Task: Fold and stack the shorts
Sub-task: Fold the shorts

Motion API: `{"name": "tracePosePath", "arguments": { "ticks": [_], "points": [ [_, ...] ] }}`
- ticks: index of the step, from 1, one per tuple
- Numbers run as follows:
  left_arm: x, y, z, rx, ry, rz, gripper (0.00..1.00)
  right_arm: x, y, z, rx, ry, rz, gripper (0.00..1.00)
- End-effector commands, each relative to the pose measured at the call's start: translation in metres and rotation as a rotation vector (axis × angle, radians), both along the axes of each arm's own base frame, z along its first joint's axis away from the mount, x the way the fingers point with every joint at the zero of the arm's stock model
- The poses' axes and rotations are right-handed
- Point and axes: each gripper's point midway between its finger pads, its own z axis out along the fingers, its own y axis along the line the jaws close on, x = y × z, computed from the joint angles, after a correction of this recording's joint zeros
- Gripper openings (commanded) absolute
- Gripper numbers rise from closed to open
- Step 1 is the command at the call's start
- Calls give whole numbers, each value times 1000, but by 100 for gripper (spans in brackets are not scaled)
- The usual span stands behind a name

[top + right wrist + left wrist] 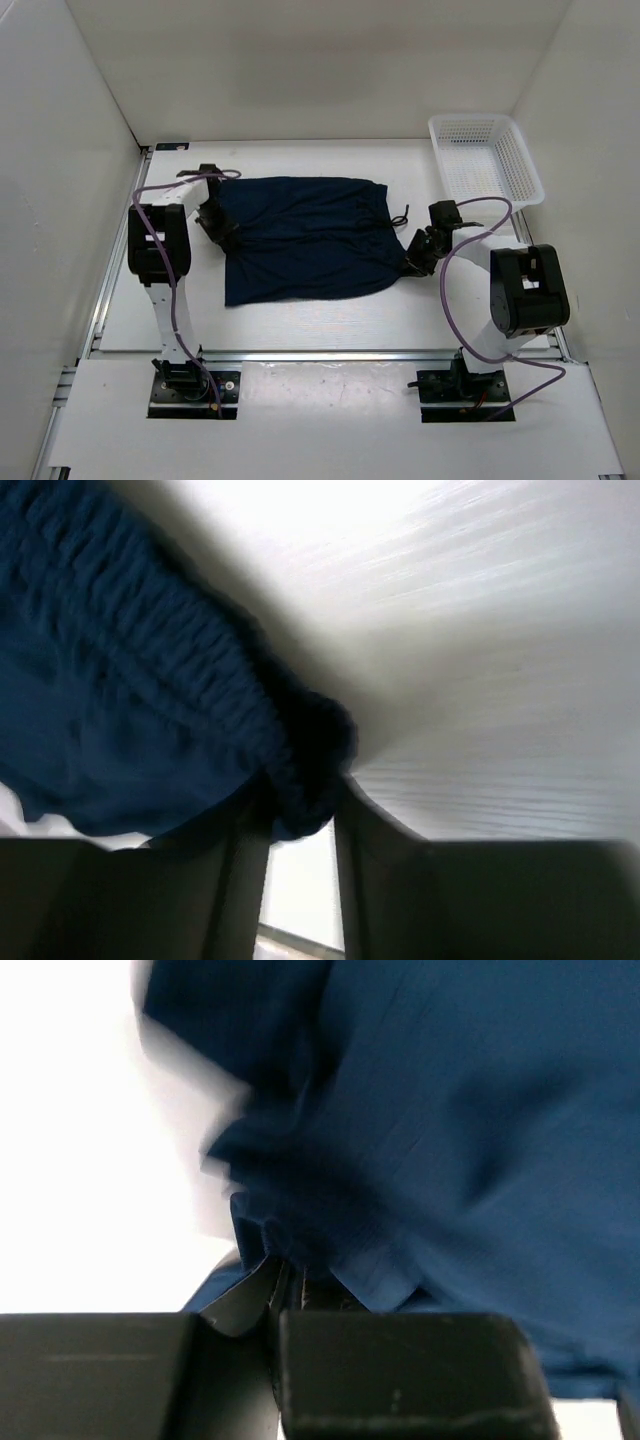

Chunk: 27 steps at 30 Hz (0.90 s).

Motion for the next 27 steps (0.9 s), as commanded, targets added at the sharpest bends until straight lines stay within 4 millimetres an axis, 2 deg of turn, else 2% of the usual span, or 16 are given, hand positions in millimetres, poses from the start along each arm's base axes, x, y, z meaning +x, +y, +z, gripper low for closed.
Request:
{"name": "tracePosePath", "arguments": {
  "ticks": [1,2,3,5,7,8,9,11,12,13,15,16,18,20,25,27],
  "points": [
    [49,39,21,165,-111,-33,11,-4,12,8,20,-19,-32,38],
    [47,42,28,179,-86,-43,13,-9,17,7,16,-10,-39,54],
    [61,48,41,193,-121,-44,18,-8,19,10,11,-19,-47,67],
    [63,57,59,196,-155,-29,49,-10,15,14,-12,-27,-92,88],
    [55,65,71,173,-165,-11,84,-7,12,24,-23,-62,-113,93],
    [50,67,88,167,-203,1,100,-6,9,27,-33,-69,-130,94],
    [42,76,95,170,-210,25,100,-6,3,34,-57,-94,-144,94],
    [14,80,91,162,-192,46,100,-7,-3,42,-82,-123,-150,96],
    [3,81,111,156,-250,59,100,-7,-5,52,-88,-157,-145,96],
    [-22,80,97,134,-206,72,100,-11,-8,52,-100,-156,-150,96],
    [-47,74,106,106,-248,91,98,-13,-10,62,-100,-188,-131,96],
    [-73,66,86,77,-188,101,93,-17,-11,60,-103,-180,-130,96],
    [-89,46,80,-18,-200,111,91,-20,-12,60,-106,-185,-122,93],
    [-112,26,59,-115,-145,132,91,-23,-10,57,-98,-172,-116,91],
    [-109,30,33,-99,-92,167,91,-26,4,52,-22,-156,-79,80],
    [-93,36,31,-77,-108,168,91,-22,9,50,1,-155,-80,78]
  ]
}}
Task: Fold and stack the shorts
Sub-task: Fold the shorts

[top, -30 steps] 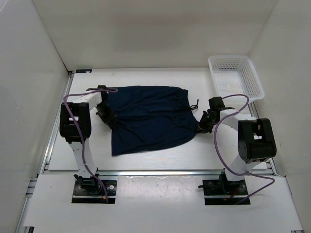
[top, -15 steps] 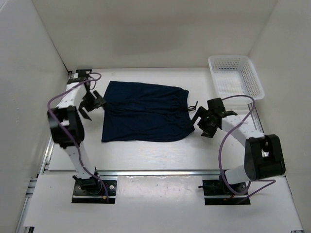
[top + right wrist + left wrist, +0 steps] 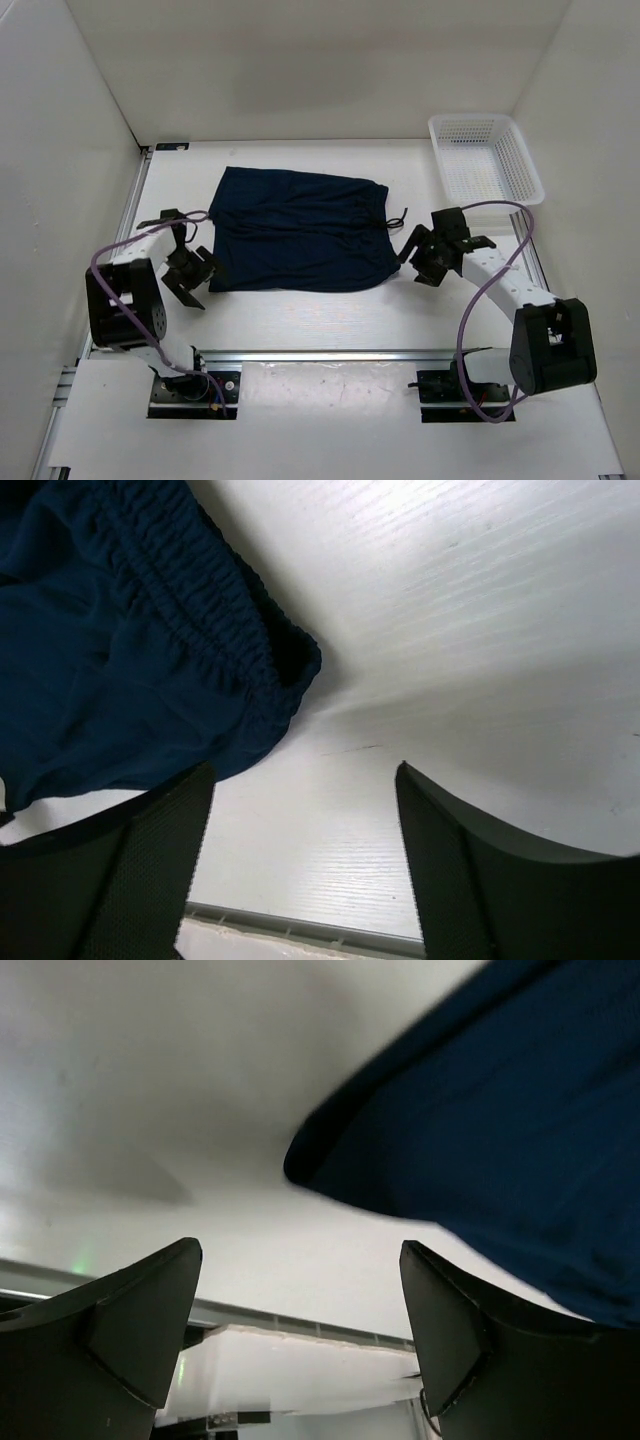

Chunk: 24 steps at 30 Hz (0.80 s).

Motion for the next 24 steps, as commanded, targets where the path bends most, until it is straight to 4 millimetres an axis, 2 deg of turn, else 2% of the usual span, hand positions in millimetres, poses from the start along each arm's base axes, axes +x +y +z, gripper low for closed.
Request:
{"name": "tracePosePath", "arguments": {
  "ticks": [1,4,7,8,9,10,11,12,13,14,15,17,18,21,22,24],
  "points": [
    [40,5,-1,10,-88,22,91,3,11,-3,55,1,34,76],
    [56,9,-6,22,-94,23,88,7,17,-9,79,7,48,71],
    [63,7,-16,19,-76,23,74,16,31,-17,104,18,75,67],
    [65,4,-20,17,-64,12,66,15,34,-29,95,55,82,63],
    [67,5,-23,17,-64,12,47,15,41,-33,97,67,95,59],
    [69,2,-23,17,-64,1,34,21,46,-34,98,63,104,56],
    [68,2,-25,16,-55,1,22,18,45,-47,69,97,101,44],
    [71,2,-26,16,-55,1,10,23,41,-50,44,95,73,37],
    [71,1,-26,7,-56,1,10,25,41,-52,45,92,73,26],
    [70,1,-26,7,-58,-11,10,24,41,-55,42,101,72,10],
    [76,1,-17,11,-91,-11,10,24,41,-55,42,101,72,3],
    [79,2,-6,17,-132,-21,10,20,40,-51,40,107,72,0],
    [83,3,7,23,-180,-20,10,16,36,-51,23,103,74,0],
    [72,4,23,28,-205,-20,10,1,21,-43,-26,88,60,0],
    [71,4,38,33,-245,-20,10,-7,16,-35,-41,83,63,0],
    [54,2,40,31,-231,-20,10,-23,6,-35,-72,96,63,0]
  ]
}}
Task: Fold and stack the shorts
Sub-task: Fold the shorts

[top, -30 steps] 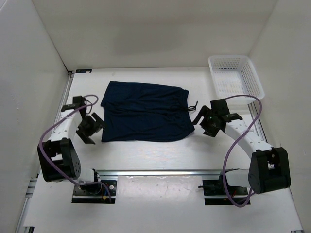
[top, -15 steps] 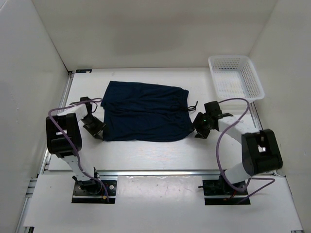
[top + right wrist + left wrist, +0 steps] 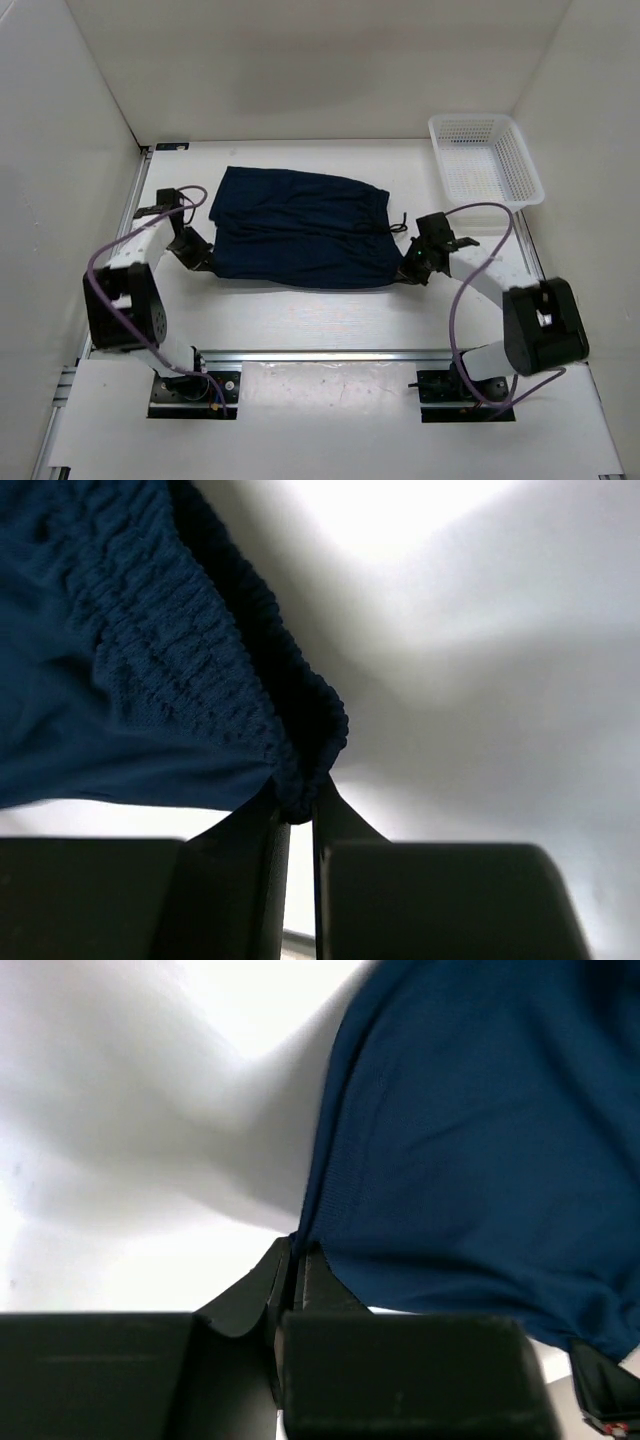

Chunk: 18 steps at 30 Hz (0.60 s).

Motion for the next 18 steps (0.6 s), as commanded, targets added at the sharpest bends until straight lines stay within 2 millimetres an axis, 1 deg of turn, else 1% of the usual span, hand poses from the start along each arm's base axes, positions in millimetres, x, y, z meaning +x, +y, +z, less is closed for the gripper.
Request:
{"name": "tracePosePath", "arguments": {
  "ticks": [1,2,3,4,5,6,7,8,9,10,11,12,13,14,15,16,17,18],
  "points": [
    [-15,0,35,16,-97,-5,10,-31,-25,11,-95,-1,4,0],
    [-29,-1,32,12,-72,-5,10,-36,-30,12,-109,-1,-2,0],
    [-35,0,34,24,-73,-3,10,-44,-32,18,-105,-12,-3,0],
    [-41,-1,41,28,-103,-3,10,-52,-37,20,-122,5,-6,0],
    [-47,-2,44,27,-107,8,10,-58,-39,22,-120,12,-16,0],
    [-51,-5,48,24,-113,9,10,-63,-40,28,-114,-7,-17,0],
    [-53,-7,59,15,-149,15,10,-66,-41,31,-108,-8,-28,0],
    [-56,-8,63,16,-160,15,10,-76,-44,32,-116,16,-27,0],
    [-54,-10,73,5,-191,22,10,-79,-47,39,-116,-3,-41,0],
    [-54,-10,81,6,-206,22,10,-84,-48,41,-117,1,-41,0],
    [-49,-9,88,9,-230,22,10,-88,-55,43,-145,6,-51,0],
    [-39,-8,107,14,-280,22,10,-89,-58,47,-155,-13,-59,0],
    [-32,-10,118,4,-308,17,10,-85,-60,56,-162,-39,-68,0],
    [-22,-8,120,6,-305,9,10,-82,-62,59,-175,-48,-76,0],
    [-6,-7,141,12,-358,8,10,-80,-64,64,-188,-61,-73,0],
    [5,-8,147,11,-369,-3,10,-69,-66,74,-198,-87,-93,1],
    [20,-7,143,11,-343,-11,10,-63,-67,75,-214,-78,-87,1],
    [32,-7,150,24,-357,-19,10,-57,-67,79,-225,-84,-83,1]
  ]
}}
